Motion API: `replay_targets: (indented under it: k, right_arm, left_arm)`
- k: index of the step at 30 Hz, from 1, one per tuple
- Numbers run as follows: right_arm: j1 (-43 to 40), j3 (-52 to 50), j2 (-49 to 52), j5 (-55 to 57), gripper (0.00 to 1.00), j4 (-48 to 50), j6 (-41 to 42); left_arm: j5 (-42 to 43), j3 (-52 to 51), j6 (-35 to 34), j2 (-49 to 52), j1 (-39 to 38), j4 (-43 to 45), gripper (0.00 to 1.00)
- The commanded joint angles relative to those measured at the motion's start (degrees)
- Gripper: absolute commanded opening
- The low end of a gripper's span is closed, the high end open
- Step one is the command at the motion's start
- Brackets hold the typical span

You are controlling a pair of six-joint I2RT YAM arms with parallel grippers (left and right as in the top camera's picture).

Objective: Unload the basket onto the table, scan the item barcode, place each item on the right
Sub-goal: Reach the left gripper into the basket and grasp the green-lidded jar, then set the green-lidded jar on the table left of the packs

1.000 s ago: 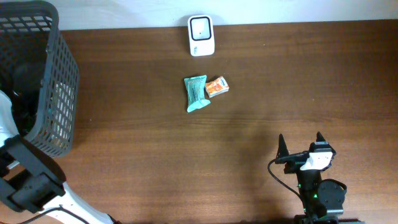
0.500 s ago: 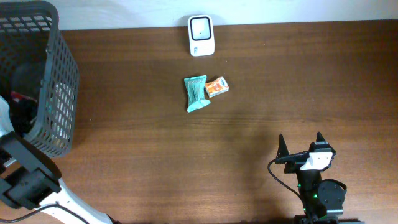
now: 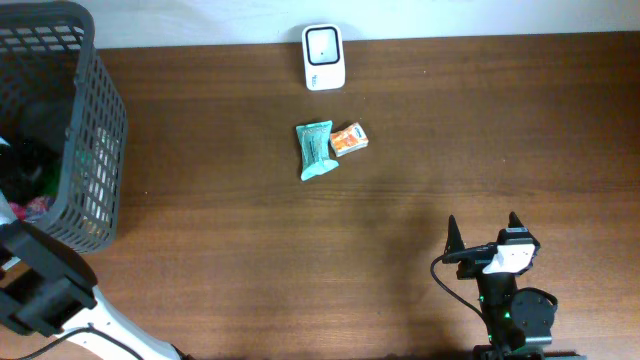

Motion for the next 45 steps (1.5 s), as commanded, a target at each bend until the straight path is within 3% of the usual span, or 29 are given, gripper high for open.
replay_targets:
  k: [1, 7, 10, 14, 18, 21, 25, 29, 36, 45]
  right_arm:
    - [-0.07, -0.42, -0.22, 0.52, 0.99, -0.22, 0.22]
    - [-0.07, -0.42, -0.22, 0.52, 0.99, -0.20, 0.22]
    - [-0.07, -0.42, -0.22, 0.52, 0.99, -0.22, 0.22]
    - [-0.07, -0.42, -0.22, 0.52, 0.99, -0.22, 0.22]
    - [-0.07, -0.42, -0.22, 0.52, 0.99, -0.22, 0.22]
    - [-0.07, -0.42, -0.22, 0.52, 0.99, -0.22, 0.22]
    - [-0.07, -0.42, -0.22, 0.52, 0.99, -0.20, 0.22]
    - [-0.07, -0.42, -0.22, 0.52, 0.99, -0.20, 0.22]
    - [-0.07, -0.42, -0.22, 0.52, 0.99, -0.22, 0.22]
    - [-0.07, -0.42, -0.22, 0.52, 0.99, -0.22, 0.22]
  left_arm:
    - [5.09, 10.36, -0.50, -0.15, 0.17, -3.26, 0.65]
    - [11.06, 35.36, -3.37, -0.15, 0.07, -8.96, 0.61]
    - [21.42, 45.29, -3.61, -0.15, 0.07, -9.07, 0.61]
    - [30.01, 52.96, -6.78, -0.15, -3.15, -10.25, 0.64]
    - [31.17, 53.16, -6.73, -0.13, -12.15, -11.89, 0.64]
    - [26.01, 53.02, -6.43, -0.13, -22.18, -11.85, 0.63]
    - [2.89, 52.68, -6.27, 1.33, -35.54, -16.61, 0.64]
    - [-8.74, 52.68, -6.25, 9.42, -45.99, -21.59, 0.68]
    - [-10.93, 52.68, -5.84, 26.95, -52.00, -23.10, 0.69]
    - [-15.41, 52.68, -5.84, 35.67, -52.00, -23.02, 0.73]
